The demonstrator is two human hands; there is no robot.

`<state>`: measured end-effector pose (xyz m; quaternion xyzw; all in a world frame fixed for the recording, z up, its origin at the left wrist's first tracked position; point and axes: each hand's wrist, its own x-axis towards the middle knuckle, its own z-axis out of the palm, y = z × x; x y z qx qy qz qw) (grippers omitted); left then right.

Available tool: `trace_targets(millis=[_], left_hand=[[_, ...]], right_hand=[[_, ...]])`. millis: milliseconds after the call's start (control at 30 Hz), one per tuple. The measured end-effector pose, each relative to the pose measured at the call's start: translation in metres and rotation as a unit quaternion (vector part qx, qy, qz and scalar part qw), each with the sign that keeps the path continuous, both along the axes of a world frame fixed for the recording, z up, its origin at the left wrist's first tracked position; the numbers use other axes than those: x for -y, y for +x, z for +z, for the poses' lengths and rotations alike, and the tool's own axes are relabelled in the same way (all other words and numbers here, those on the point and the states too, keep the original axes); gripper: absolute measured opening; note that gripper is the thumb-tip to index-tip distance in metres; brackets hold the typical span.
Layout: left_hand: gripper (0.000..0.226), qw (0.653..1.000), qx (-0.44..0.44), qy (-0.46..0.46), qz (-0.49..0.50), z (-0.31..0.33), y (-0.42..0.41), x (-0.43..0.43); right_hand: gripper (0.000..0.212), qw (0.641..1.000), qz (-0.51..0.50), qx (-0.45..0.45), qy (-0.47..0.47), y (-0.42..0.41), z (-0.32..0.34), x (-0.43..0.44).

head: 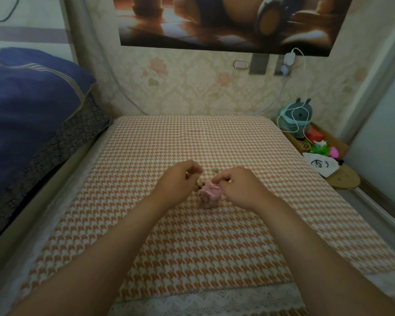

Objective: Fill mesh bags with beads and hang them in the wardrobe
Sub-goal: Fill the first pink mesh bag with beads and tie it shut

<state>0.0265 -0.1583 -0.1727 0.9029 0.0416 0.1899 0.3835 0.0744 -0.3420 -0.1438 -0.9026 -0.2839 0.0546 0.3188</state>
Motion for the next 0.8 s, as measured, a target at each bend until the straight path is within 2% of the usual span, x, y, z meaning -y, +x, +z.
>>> trace_targets(millis=[100,200,467,533,633,800], left_hand=[[0.021,0.999,-0.008,0.045,0.015,-0.011,0.005,-0.013],[0.031,0.992,-0.061,0.106,-0.021,-0.029,0.014,-0.024],[0.038,0.974,-0.088,0.196,-0.073,-0.044,0.032,-0.03],[0.039,0.972,-0.099,0.202,-0.07,-0.041,0.034,-0.028],[0.029,0.972,-0.098,0.206,-0.057,-0.039,0.037,-0.024],[0.023,0.983,-0.091,0.156,-0.014,-0.045,0.039,-0.022]], right_hand=[[0.031,1.0,-0.004,0.001,-0.003,-0.001,-0.001,0.001],[0.032,1.0,-0.003,0.003,0.002,-0.002,0.0,0.0],[0.035,1.0,-0.001,0.005,-0.005,-0.001,-0.004,-0.004],[0.034,1.0,0.001,0.012,-0.006,0.0,-0.005,-0.005],[0.034,1.0,0.003,0.018,-0.004,0.001,-0.007,-0.006],[0.035,1.0,0.002,0.019,0.005,0.002,-0.007,-0.005]])
